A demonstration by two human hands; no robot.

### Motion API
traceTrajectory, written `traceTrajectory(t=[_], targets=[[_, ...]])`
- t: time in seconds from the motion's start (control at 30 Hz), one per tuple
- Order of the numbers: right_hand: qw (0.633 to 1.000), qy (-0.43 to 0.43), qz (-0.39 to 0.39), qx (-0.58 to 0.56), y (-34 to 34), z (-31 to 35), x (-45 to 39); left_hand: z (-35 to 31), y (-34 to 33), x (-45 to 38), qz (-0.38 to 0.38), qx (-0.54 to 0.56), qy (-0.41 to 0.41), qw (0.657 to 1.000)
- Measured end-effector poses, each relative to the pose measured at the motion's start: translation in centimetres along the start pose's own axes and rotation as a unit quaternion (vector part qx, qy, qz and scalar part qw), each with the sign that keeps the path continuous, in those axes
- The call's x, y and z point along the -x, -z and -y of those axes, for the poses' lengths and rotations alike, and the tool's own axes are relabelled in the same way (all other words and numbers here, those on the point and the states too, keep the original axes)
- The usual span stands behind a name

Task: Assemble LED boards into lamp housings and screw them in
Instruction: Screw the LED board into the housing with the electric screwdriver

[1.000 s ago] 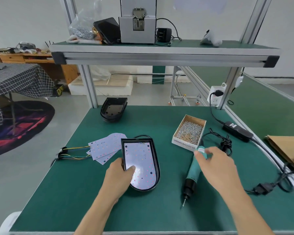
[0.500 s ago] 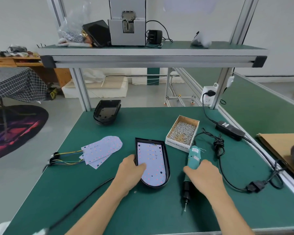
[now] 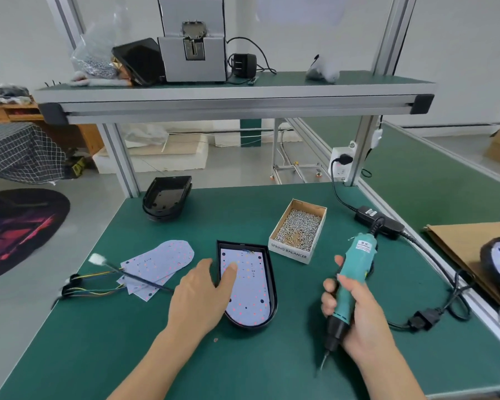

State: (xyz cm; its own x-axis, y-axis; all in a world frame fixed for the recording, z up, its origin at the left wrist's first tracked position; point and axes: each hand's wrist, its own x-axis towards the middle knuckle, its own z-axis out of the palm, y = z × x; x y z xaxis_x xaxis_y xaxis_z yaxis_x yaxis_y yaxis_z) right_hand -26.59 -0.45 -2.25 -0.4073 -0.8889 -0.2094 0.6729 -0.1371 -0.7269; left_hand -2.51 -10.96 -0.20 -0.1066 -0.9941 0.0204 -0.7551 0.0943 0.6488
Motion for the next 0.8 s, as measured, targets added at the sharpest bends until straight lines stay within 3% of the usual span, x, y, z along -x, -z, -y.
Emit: traceTrajectory(t=[0.1,0.17,0.3,0.5,0.67,0.8], targets=[[0.997,-0.013,0.032,-0.071,0.4,0.5,-1.2,-1.4,1.2,-0.3,-0.109,0.022,-0.053,0.992],[0.993,-0.026,0.053,-0.104,0.6,0.8,-2.1,-2.8,1.7,-1.0,-0.141,0.058,-0.115,0.982],[0.989,-0.025,0.064,-0.133,0.8,0.7,-3.7,-6.9,0.5,-4.2,-0.048,0.051,-0.229,0.971],[0.993,-0.011,0.050,-0.109,1.2,0.1,-4.3,-13.1,-4.4,-10.7,0.139,-0.084,-0.257,0.953],[0.992,-0.009,0.042,-0.116,1.2,-0.2,-4.3,-15.2,-9.4,-12.3,0.172,-0.267,-0.270,0.909],[0.992,-0.020,0.032,-0.123,1.1,-0.2,-4.6,-15.4,-11.2,-12.7,0.168,-0.309,-0.269,0.897]])
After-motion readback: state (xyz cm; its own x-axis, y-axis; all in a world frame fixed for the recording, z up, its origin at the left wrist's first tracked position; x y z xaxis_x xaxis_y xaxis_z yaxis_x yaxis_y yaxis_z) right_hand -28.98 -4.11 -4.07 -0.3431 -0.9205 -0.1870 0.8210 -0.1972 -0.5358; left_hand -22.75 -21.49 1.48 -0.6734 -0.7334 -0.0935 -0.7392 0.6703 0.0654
